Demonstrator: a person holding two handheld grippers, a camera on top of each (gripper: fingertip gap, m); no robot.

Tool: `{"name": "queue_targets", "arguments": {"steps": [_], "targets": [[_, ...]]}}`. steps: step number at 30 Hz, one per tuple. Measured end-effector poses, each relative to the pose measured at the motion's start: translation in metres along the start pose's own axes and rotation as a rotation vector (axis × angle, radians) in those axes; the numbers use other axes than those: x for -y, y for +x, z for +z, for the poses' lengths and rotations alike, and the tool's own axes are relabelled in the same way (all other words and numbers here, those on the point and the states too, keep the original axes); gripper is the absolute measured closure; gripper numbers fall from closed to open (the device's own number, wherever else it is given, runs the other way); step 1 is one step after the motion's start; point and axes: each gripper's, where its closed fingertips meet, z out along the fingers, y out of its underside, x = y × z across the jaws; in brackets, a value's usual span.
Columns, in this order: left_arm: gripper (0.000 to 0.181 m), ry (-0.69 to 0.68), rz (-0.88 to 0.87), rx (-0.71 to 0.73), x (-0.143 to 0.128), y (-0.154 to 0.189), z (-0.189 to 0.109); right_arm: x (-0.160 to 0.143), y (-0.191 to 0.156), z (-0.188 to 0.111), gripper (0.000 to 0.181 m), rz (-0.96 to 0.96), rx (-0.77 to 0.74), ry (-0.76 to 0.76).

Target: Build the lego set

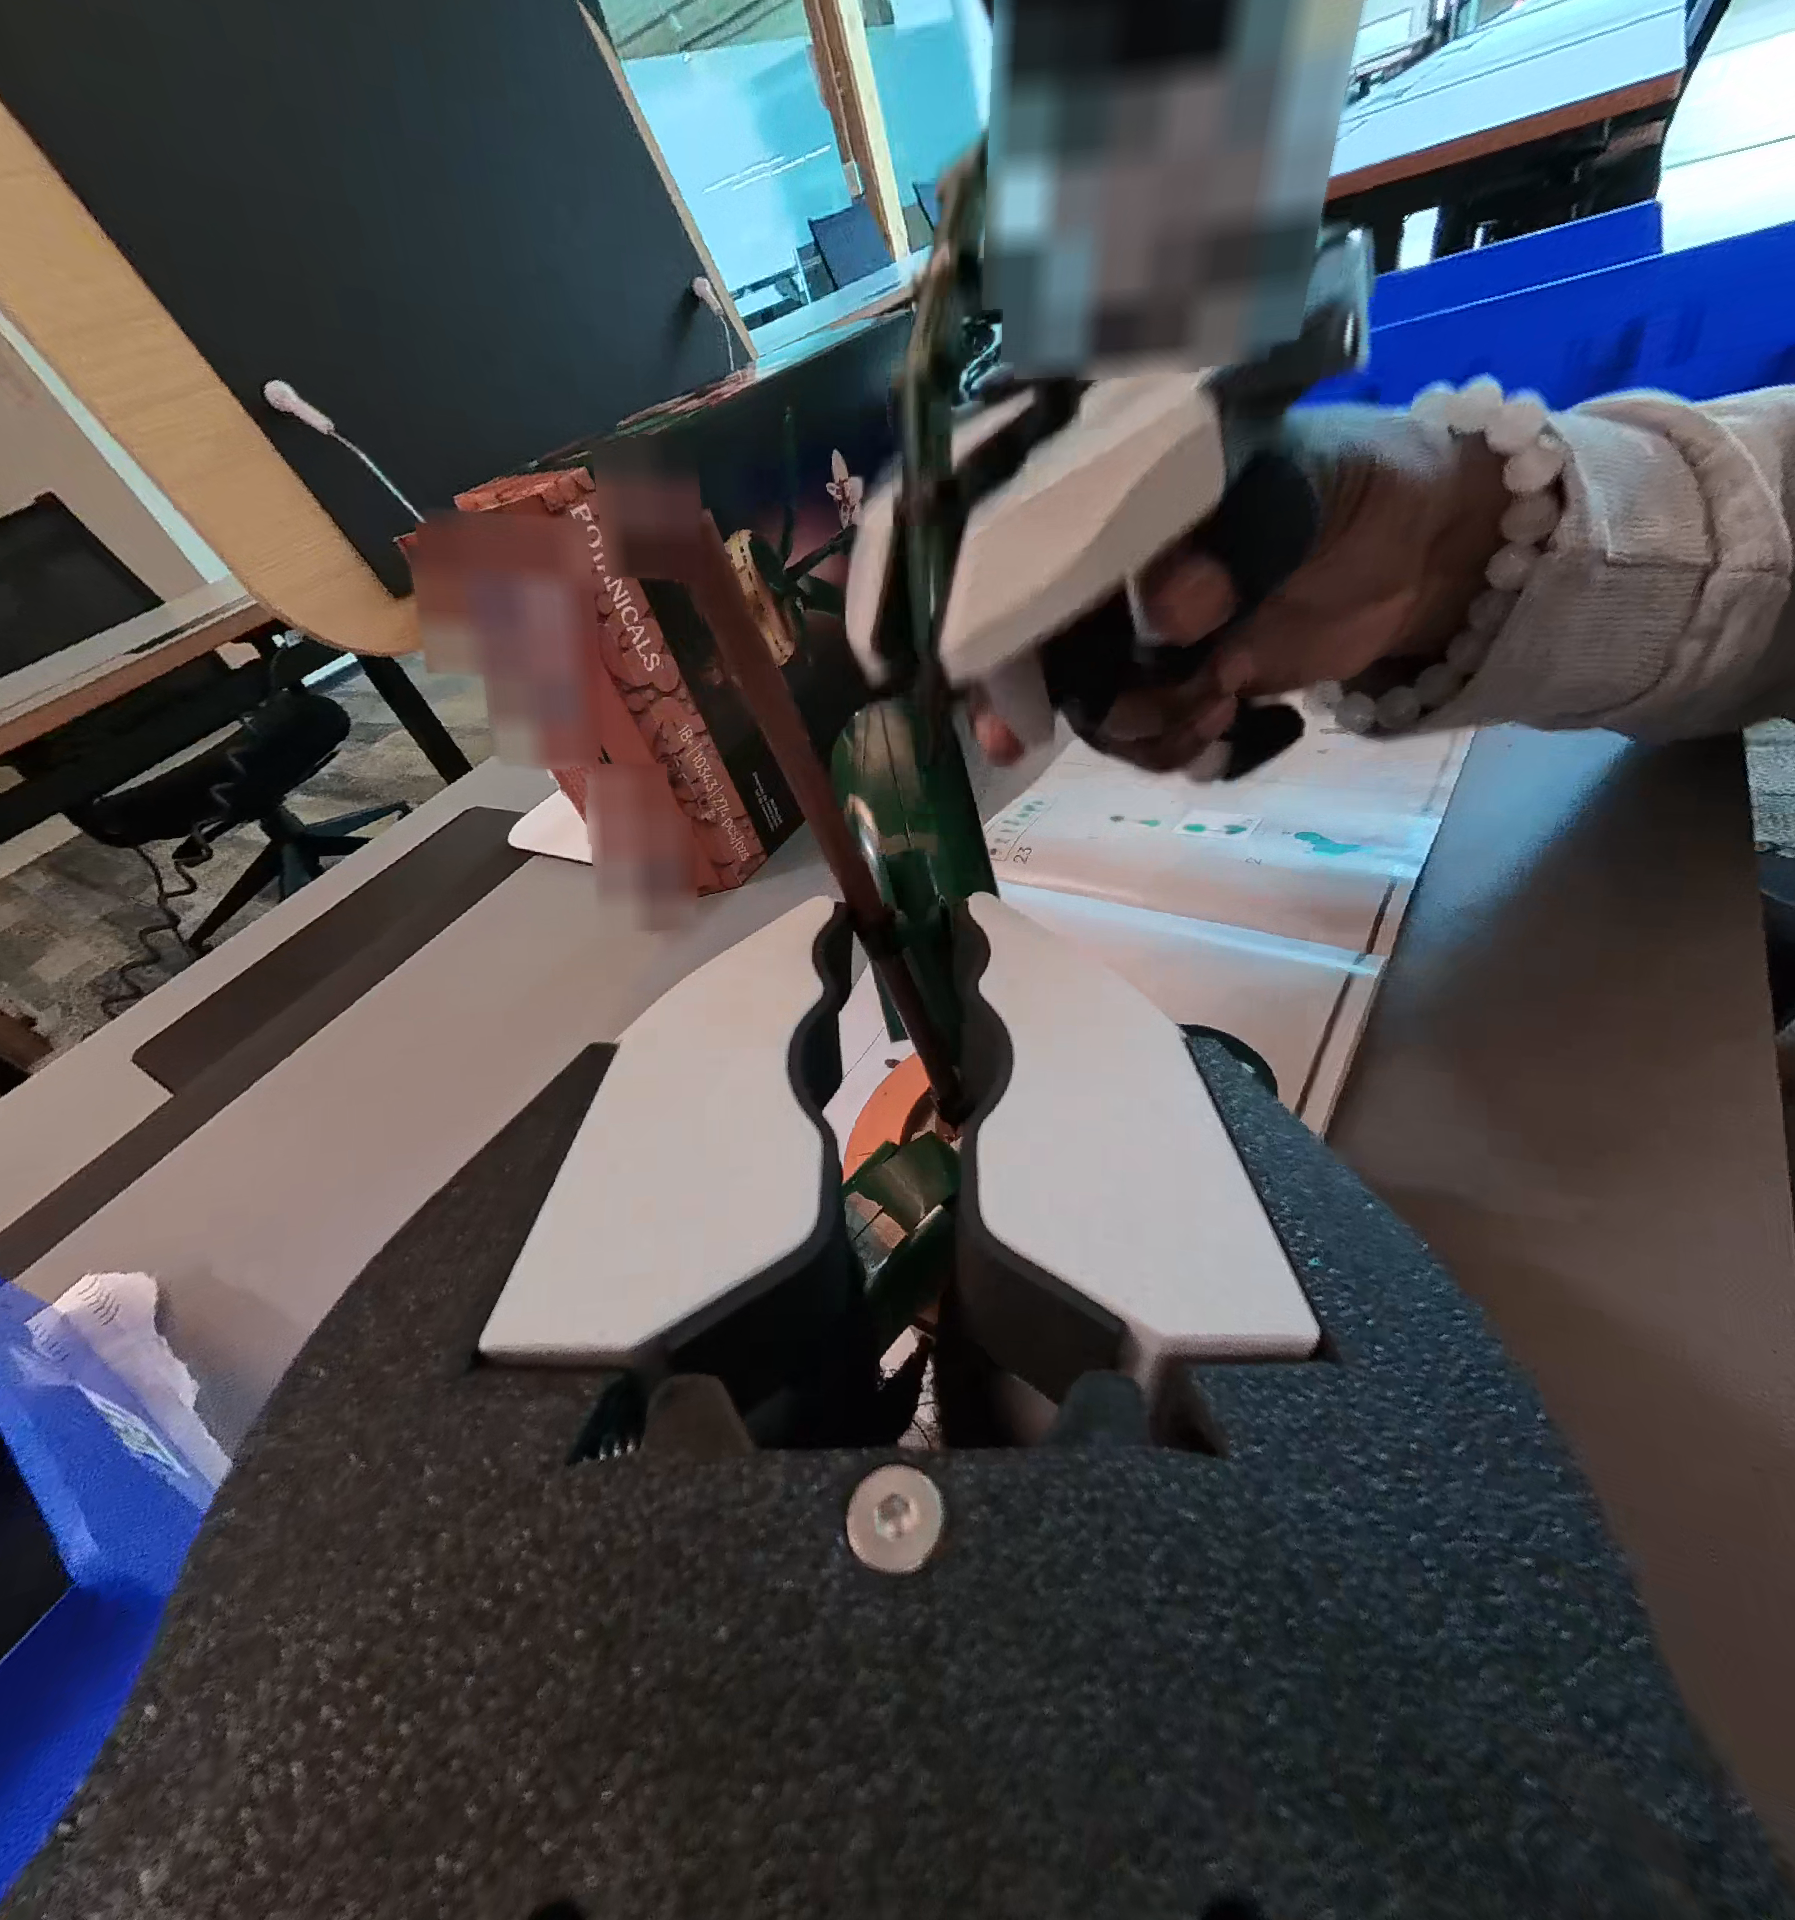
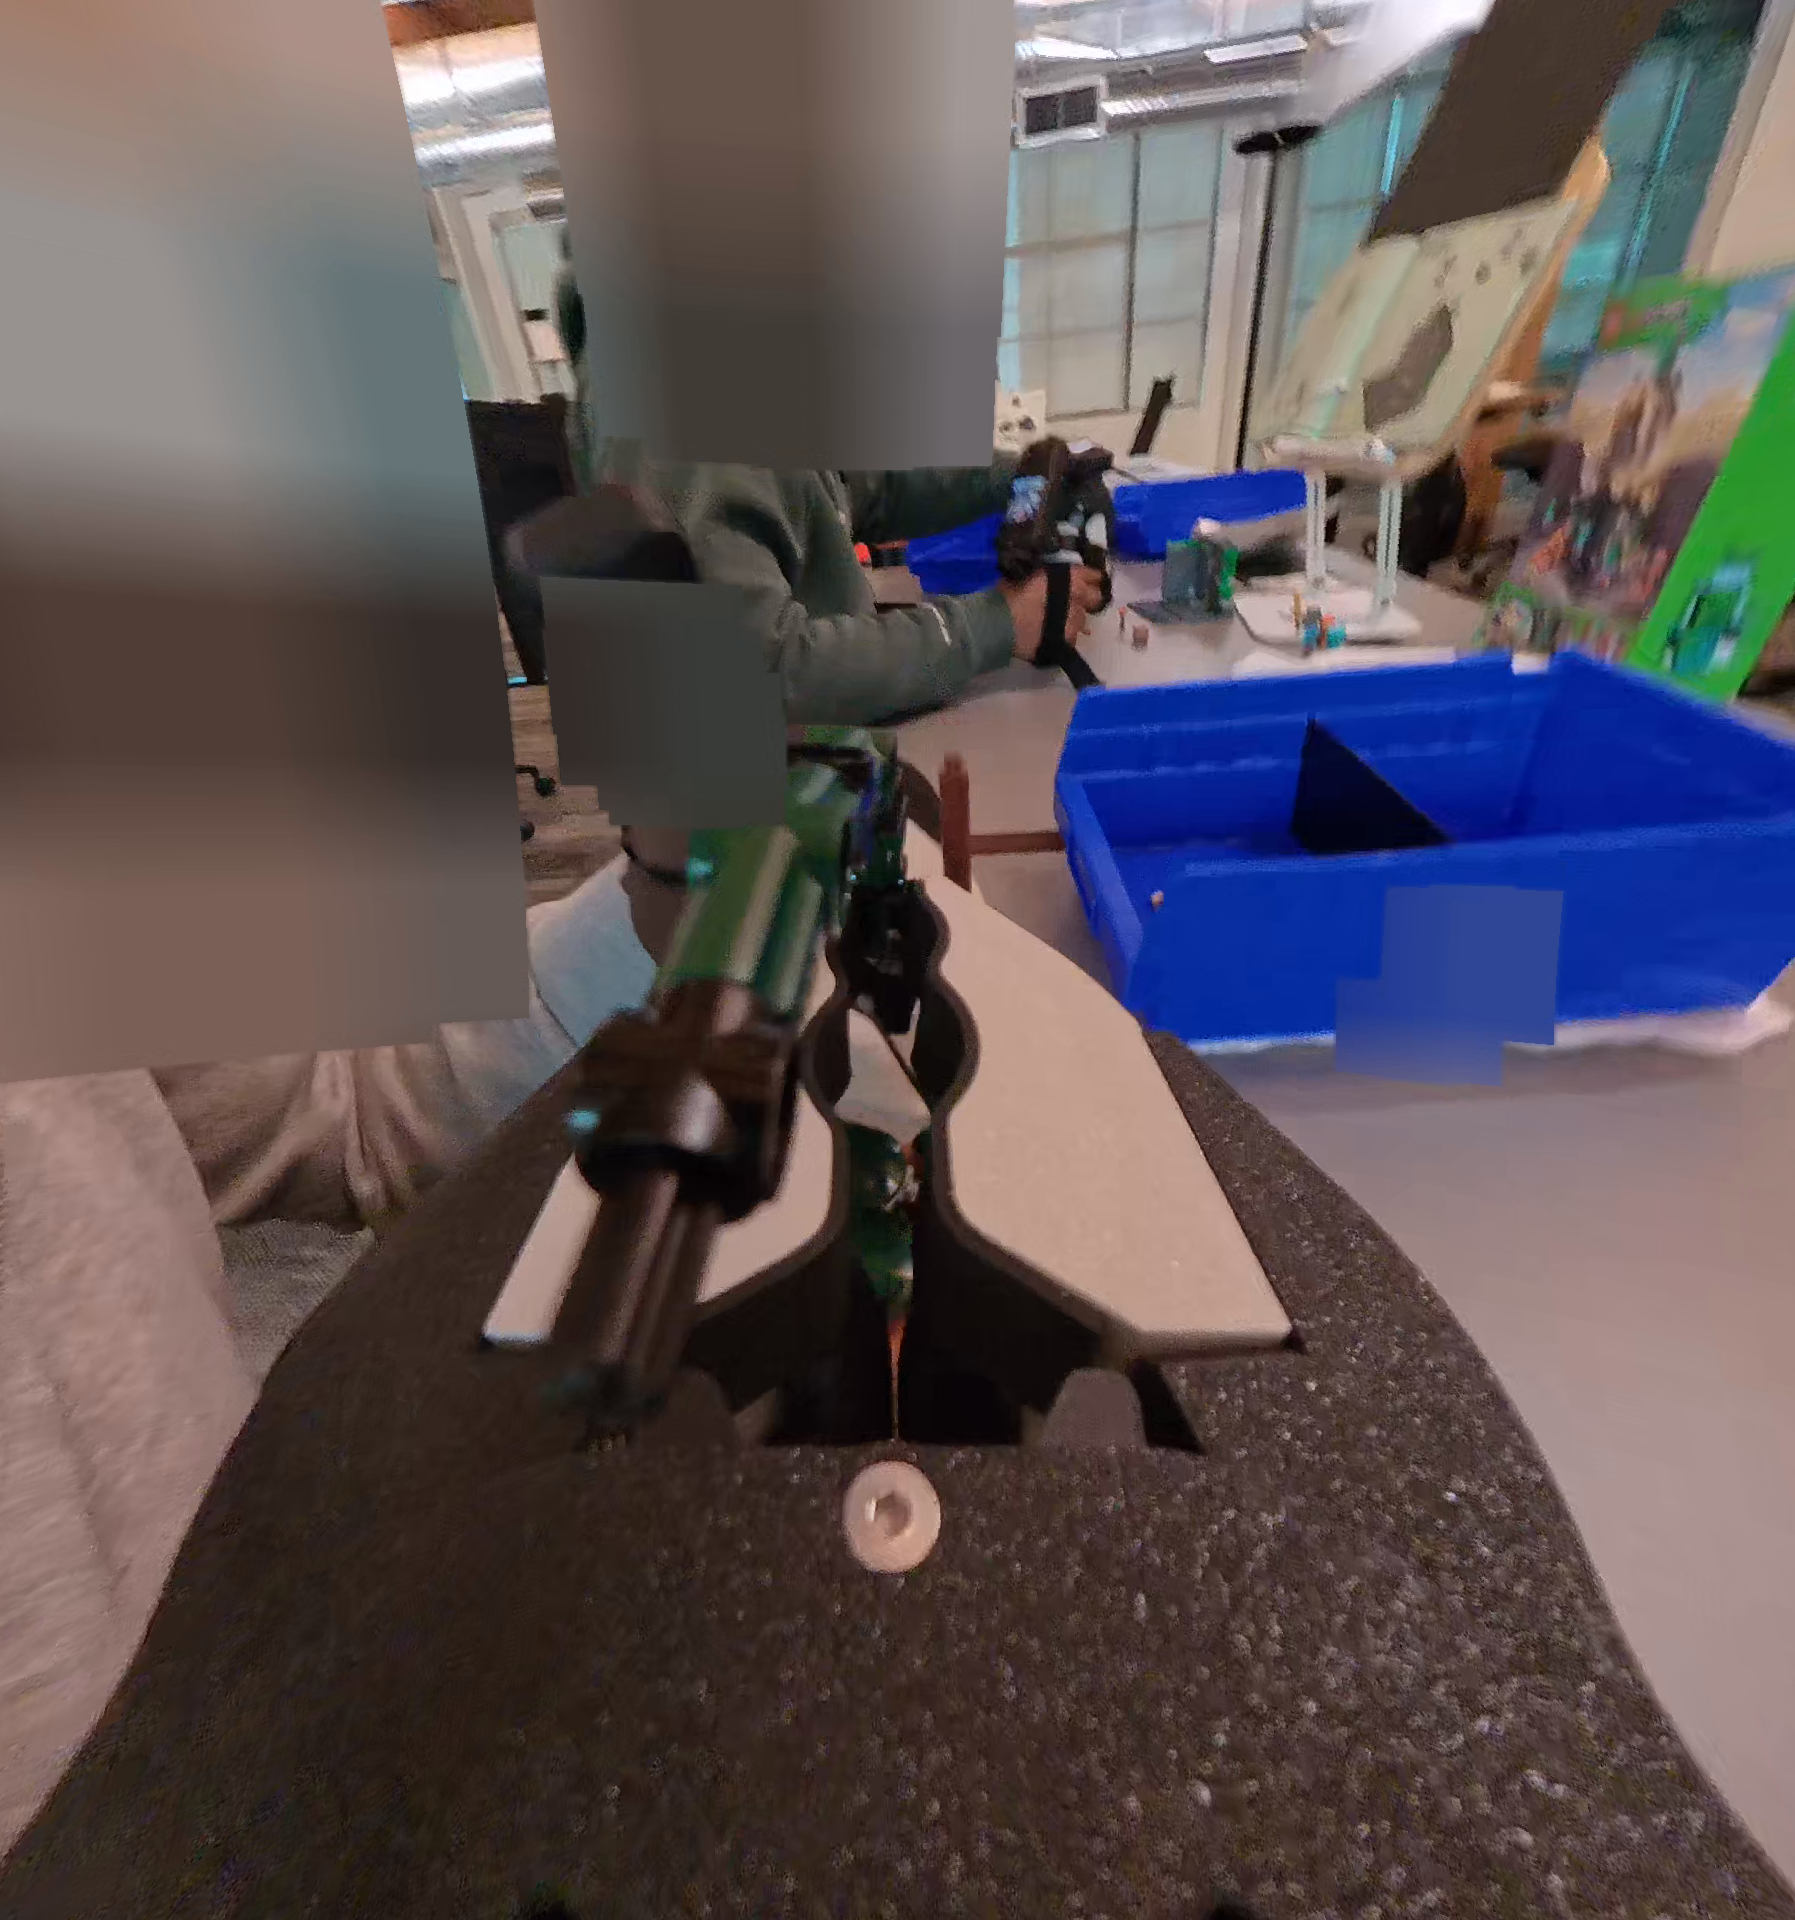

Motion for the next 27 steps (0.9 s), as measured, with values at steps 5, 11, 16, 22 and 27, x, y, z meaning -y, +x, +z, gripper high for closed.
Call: {"name": "queue_targets", "arguments": {"steps": [5, 11, 16, 22, 27], "targets": [[0.162, 0.035, 0.072, 0.045, 0.003, 0.002, -0.007, 0.061, -0.007, -0.028, 0.175, -0.492, 0.271, 0.082], [0.136, 0.054, 0.05, 0.194, 0.011, 0.001, -0.033, 0.059, -0.01, -0.036, 0.177, -0.169, 0.724, 0.281], [0.106, -0.028, 0.093, 0.163, -0.014, 0.033, -0.035, 0.04, -0.022, -0.028, 0.176, -0.216, 0.757, 0.288], [0.109, 0.003, 0.039, 0.123, -0.022, 0.046, -0.023, -0.008, -0.015, -0.014, 0.177, -0.1, 0.717, 0.017], [0.11, -0.035, 0.052, 0.102, -0.031, 0.05, -0.018, 0.02, -0.008, -0.016, 0.175, -0.176, 0.654, 0.089]]}}
